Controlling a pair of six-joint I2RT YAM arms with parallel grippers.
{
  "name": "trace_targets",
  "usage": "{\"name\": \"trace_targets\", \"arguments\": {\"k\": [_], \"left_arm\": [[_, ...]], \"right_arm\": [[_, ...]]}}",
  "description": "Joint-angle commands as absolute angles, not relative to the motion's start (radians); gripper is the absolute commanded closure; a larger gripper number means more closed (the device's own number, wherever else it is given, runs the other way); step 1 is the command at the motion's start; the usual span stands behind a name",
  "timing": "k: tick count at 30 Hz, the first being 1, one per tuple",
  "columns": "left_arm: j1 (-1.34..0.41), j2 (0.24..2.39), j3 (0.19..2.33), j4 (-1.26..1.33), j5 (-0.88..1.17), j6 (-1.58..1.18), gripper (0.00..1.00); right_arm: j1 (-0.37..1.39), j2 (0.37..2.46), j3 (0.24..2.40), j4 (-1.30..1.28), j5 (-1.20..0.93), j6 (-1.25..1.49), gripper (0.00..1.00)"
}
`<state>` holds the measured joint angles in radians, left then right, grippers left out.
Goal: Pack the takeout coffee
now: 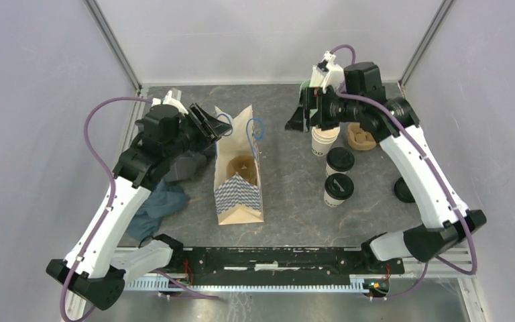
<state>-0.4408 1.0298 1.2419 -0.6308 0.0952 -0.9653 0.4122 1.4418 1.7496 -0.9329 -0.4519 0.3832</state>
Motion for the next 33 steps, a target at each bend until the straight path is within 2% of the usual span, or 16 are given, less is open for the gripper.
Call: {"name": "trace_targets", "arguments": {"k": [1, 5, 11, 17, 21, 24, 26, 29, 32, 33], "left_arm": [[-0.443, 1.025, 1.310, -0.700, 0.023, -0.866, 0.38], [-0.444, 1.031, 1.309, -0.700, 0.033, -0.862, 0.37], [-0.443, 1.056, 1.334, -0.704, 0.003, -0.871, 0.58], [-0.443, 1.072, 1.369, -0.700, -0.028, -0.856, 0.72], [-0.443, 1.074, 1.375, -0.695, -0.023, -0.851, 0.83], [-0.444, 1.072, 1.378, -0.691, -0.022, -0.848, 0.87], [-0.443, 1.070, 1.391, -0.690, -0.021, -0.840, 0.90], [-0.444, 1.063, 1.406, -0.687, -0.029, -0.831, 0.96], [-0.443, 1.059, 1.443, -0.677, -0.017, -0.814, 0.98], [-0.443, 1.060, 1.463, -0.677, -0.011, -0.809, 0.98]], "right_arm": [[0.529, 1.361, 1.614, -0.748, -0.519, 0.473, 0.02], [0.641, 1.351, 1.528, -0.545, -0.557, 0.607, 0.02], [0.741, 1.428, 1.589, -0.537, -0.437, 0.585, 0.07], [0.779, 1.455, 1.566, -0.408, -0.336, 0.580, 0.31], [0.801, 1.481, 1.590, -0.356, -0.273, 0.548, 0.39], [0.811, 1.480, 1.579, -0.351, -0.189, 0.514, 0.51], [0.815, 1.472, 1.564, -0.320, -0.177, 0.499, 0.60], [0.816, 1.438, 1.536, -0.286, -0.127, 0.482, 0.84], [0.814, 1.444, 1.647, -0.359, -0.099, 0.428, 1.00], [0.815, 1.457, 1.713, -0.400, -0.094, 0.404, 1.00]]}}
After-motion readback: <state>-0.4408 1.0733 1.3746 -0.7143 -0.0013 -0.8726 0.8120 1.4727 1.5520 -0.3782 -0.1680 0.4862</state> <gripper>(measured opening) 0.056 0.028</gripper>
